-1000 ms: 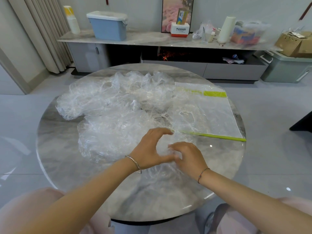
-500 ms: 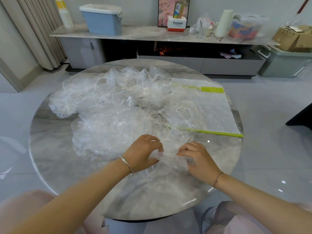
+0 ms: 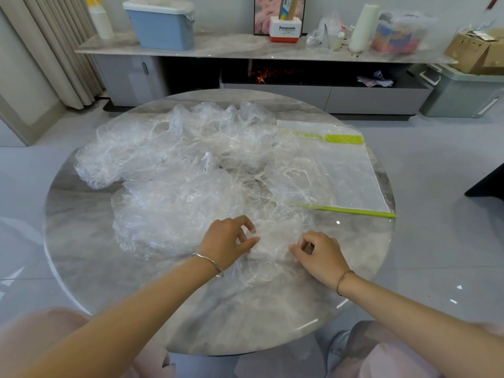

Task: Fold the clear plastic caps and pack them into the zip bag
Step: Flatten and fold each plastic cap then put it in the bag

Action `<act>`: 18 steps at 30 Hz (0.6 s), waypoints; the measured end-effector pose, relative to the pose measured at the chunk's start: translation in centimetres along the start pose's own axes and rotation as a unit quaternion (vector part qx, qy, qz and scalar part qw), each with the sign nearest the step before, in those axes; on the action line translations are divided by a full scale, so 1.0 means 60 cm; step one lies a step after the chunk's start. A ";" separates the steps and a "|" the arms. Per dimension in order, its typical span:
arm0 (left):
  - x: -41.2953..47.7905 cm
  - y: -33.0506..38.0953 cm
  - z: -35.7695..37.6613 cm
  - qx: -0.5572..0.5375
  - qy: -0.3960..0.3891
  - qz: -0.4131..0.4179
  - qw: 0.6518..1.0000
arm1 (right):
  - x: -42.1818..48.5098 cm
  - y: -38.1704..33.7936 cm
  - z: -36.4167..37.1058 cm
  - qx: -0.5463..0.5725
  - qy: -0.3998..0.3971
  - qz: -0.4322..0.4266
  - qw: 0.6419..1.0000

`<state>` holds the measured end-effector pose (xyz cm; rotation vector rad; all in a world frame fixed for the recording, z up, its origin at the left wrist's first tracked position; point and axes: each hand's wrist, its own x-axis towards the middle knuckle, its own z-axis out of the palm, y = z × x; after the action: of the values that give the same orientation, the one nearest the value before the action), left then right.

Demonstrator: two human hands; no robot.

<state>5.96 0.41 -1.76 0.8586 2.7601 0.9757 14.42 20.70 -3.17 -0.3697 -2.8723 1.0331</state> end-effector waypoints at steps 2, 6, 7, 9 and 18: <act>0.001 0.003 0.005 -0.003 -0.005 -0.005 1.000 | -0.003 -0.004 -0.001 -0.011 0.038 -0.021 0.999; 0.008 0.010 0.012 0.012 -0.003 -0.003 1.000 | -0.003 -0.015 -0.019 -0.092 0.098 -0.230 0.964; 0.010 0.011 0.013 0.016 0.002 -0.004 1.000 | -0.001 -0.015 -0.024 -0.140 0.082 -0.298 0.941; 0.012 0.014 0.014 0.022 0.030 0.004 0.999 | 0.004 -0.005 -0.024 -0.237 0.027 -0.373 0.897; 0.009 0.020 0.033 0.238 -0.082 0.229 0.940 | -0.001 0.031 -0.014 -0.251 -0.163 -0.157 0.941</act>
<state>6.58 2.59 -2.56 1.6211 2.7351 0.2322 14.99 22.60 -3.73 0.2701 -3.3120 0.3237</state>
